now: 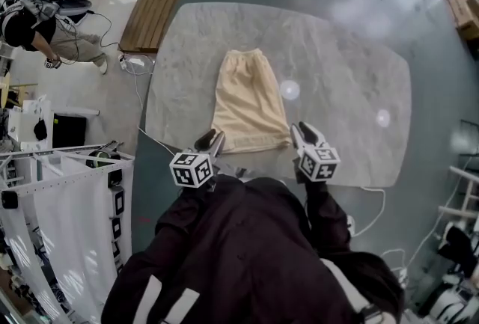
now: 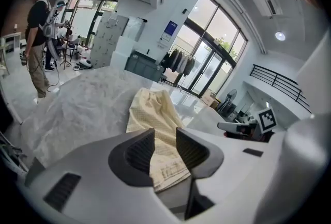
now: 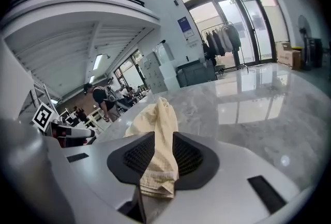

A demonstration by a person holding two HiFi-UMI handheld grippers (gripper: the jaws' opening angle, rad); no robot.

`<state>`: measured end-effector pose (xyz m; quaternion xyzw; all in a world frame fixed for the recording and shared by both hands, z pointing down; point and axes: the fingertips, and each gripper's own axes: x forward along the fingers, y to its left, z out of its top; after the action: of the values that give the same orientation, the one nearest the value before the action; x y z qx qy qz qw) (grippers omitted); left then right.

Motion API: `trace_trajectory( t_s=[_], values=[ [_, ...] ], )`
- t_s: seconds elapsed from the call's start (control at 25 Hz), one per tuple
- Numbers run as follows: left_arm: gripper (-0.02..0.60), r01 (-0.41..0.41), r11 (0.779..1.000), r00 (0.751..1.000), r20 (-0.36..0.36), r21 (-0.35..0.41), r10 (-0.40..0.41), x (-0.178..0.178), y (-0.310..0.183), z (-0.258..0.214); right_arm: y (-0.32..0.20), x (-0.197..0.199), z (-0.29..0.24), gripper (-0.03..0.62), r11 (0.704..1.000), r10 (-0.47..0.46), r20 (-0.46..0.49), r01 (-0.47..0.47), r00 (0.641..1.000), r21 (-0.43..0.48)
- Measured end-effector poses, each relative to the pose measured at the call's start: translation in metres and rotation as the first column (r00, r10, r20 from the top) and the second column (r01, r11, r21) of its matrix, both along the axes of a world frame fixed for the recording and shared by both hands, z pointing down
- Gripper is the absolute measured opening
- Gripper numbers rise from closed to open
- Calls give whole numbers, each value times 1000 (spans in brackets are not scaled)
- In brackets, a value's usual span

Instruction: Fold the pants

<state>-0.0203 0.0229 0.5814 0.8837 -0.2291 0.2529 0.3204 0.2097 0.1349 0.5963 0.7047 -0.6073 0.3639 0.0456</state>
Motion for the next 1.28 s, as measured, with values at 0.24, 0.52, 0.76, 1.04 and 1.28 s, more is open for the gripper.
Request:
trace_trajectory(
  t_s=[0.24, 0.52, 0.76, 1.04, 1.28],
  values=[
    [110, 20, 1000, 1000, -7, 18, -20, 6, -33, -3, -26, -2, -3, 100, 1000, -5, 5, 5, 1000, 27],
    [110, -10, 999, 1000, 1, 42, 10, 50, -85, -6, -91, 5, -13, 118, 997, -27, 15, 25, 1000, 66],
    [110, -33, 998, 999, 22, 62, 31, 83, -140, -4, -165, 12, -19, 135, 995, -67, -15, 68, 998, 79],
    [110, -83, 997, 995, 55, 7, 83, 117, -196, 19, -232, 36, -7, 145, 995, -88, -63, 91, 994, 34],
    [110, -122, 992, 989, 83, -22, 123, 137, -228, 47, -276, 43, 8, 161, 991, -134, -48, 134, 990, -10]
  ],
)
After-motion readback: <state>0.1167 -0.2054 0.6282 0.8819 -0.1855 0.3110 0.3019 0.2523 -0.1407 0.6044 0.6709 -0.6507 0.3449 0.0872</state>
